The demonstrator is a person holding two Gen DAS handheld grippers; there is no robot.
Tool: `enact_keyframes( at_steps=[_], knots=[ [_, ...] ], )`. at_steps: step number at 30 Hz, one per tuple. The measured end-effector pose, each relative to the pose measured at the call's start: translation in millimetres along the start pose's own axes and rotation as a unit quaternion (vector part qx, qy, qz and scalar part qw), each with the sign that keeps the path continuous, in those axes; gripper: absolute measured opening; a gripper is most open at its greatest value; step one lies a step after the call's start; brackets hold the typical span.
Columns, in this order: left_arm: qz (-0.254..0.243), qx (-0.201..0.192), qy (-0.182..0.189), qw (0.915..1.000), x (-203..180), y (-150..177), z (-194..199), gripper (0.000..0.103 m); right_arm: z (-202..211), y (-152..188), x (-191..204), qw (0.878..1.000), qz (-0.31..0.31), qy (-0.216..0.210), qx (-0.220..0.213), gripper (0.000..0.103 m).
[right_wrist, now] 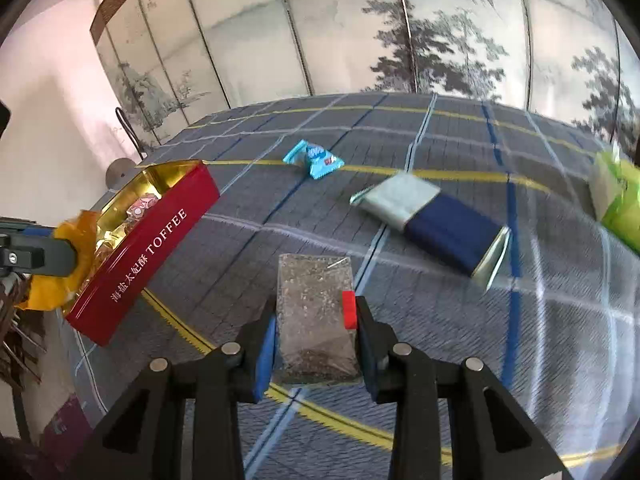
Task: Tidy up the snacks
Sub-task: 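Lower the orange packet into the gold tin and open the left gripper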
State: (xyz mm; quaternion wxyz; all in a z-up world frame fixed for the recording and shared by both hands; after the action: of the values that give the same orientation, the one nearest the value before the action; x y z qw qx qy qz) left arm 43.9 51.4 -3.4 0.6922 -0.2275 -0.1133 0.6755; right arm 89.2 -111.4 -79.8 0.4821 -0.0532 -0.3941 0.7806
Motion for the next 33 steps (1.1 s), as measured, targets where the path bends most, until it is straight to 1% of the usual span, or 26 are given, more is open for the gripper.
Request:
enact_keyframes(
  at_steps=[3, 9, 16, 20, 25, 33],
  knots=[
    [0.007, -0.006, -0.010, 0.9999, 10.3, 3.0, 4.5, 0.033, 1.3, -2.6, -0.4, 1.000, -0.009, 0.004, -0.012, 0.035],
    [0.024, -0.019, -0.022, 0.9993, 30.7, 9.5, 14.7, 0.033, 0.4, -4.5, -14.1, 0.999, -0.040, 0.015, -0.016, 0.035],
    [0.038, -0.033, -0.042, 0.9978, 56.1, 16.4, 24.0, 0.033, -1.8, -2.8, -14.7, 0.999, -0.042, 0.027, -0.011, 0.035],
    [0.054, -0.032, -0.050, 0.9968, 75.6, 22.1, 25.0, 0.033, -2.4, -2.0, -15.2, 0.998, -0.043, 0.034, -0.007, 0.035],
    [0.063, -0.038, -0.073, 0.9946, 95.6, 27.9, 27.1, 0.033, -2.6, -1.8, -16.1, 0.998, -0.044, 0.040, -0.007, 0.035],
    [0.081, -0.032, -0.094, 0.9917, 122.5, 35.1, 22.0, 0.033, -3.7, -1.8, -15.9, 0.998, -0.043, 0.044, -0.004, 0.035]
  ],
)
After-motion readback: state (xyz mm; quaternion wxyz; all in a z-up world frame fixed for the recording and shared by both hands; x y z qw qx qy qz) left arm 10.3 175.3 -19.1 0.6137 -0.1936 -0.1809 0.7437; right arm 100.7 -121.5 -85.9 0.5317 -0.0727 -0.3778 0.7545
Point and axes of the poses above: each gripper's, at about its wrist camera, not at the fingertips, and z roughly against the way its jaws point, x to its left, y to its underside, the point moved 6 cm from there along -z, roughly the way its jaws point, and after that the axes turned 6 degrees about -y, right-handed, at the moved point
